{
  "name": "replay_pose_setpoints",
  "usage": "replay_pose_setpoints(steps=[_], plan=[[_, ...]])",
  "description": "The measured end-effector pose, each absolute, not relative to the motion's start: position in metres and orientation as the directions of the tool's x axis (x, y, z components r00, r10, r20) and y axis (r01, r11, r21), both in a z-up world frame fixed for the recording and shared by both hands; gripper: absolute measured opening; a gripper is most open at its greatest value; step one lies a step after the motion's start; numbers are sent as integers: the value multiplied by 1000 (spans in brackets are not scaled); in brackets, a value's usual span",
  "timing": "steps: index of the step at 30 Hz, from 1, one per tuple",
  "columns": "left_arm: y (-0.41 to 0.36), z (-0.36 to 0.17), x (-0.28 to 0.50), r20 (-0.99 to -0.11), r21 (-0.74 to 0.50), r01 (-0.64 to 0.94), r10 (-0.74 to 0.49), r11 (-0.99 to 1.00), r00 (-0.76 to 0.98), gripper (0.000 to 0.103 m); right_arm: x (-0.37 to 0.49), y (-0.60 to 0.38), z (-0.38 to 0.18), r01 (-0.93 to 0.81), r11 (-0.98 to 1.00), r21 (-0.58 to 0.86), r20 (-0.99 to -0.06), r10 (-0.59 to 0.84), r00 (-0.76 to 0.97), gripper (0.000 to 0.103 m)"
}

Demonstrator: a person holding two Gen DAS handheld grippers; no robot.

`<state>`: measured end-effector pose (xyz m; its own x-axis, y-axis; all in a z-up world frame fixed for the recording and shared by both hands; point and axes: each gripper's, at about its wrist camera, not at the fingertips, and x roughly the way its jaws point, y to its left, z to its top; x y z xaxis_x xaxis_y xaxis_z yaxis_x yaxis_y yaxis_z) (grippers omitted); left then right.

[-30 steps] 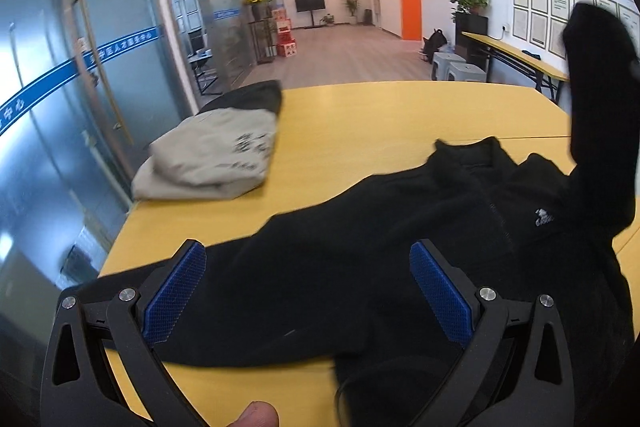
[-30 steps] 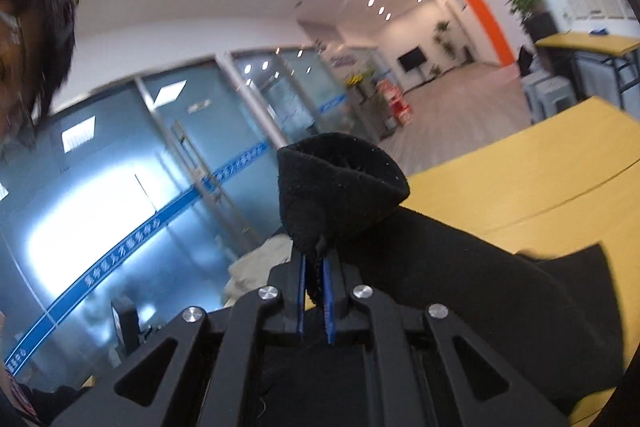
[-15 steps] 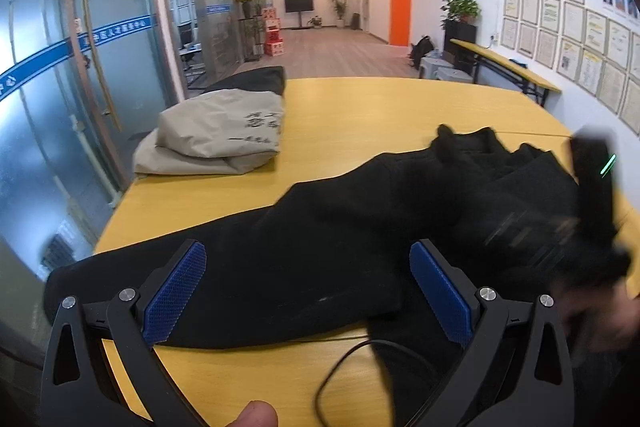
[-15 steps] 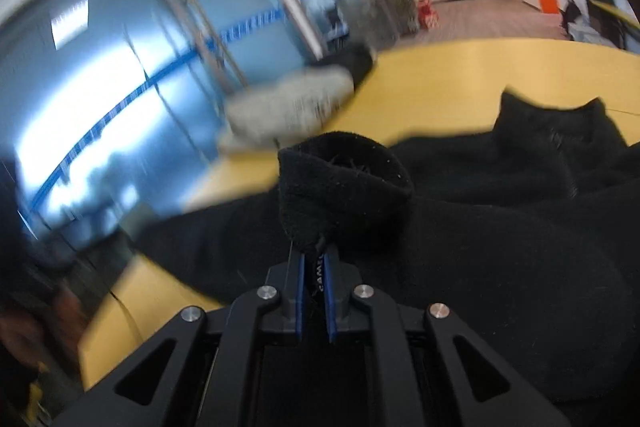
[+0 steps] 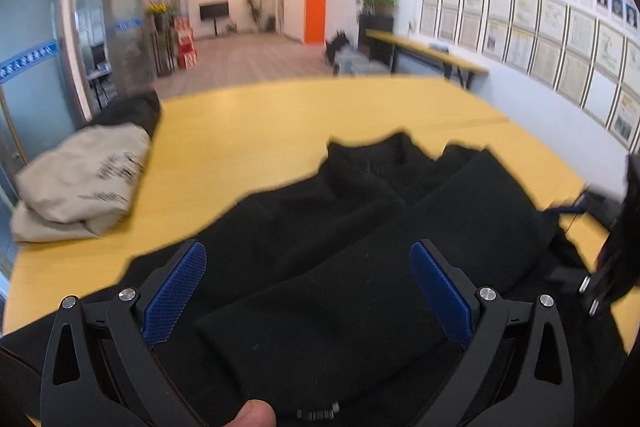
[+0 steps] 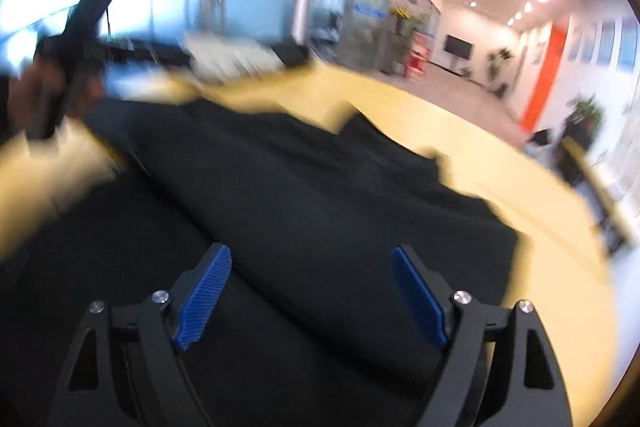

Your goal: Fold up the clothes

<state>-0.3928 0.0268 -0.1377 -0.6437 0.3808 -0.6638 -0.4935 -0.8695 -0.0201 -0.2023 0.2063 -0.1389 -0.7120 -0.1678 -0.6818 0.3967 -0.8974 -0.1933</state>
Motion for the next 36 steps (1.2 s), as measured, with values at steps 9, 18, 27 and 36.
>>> replay_pose_setpoints(steps=[9,18,27,36], plan=[[68,-207,-404,-784,-25,-531,346,-847,-515,103,-216,305,-166,202,-949,-241,-746,48,-664,30],[72,-232,-404,-804,-30,-538,340,-842,-487,103,-196,358,-168,38,-993,-112,-778,64,-625,35],[68,-225,-402,-868,-34,-568,307,-822,-391,103,-256,392,-80,202,-968,148,-702,-246,-668,97],[55,-232,-386,-829,-30,-574,341,-819,-443,103,-415,340,-170,348,-922,171,-889,-296,-349,67]])
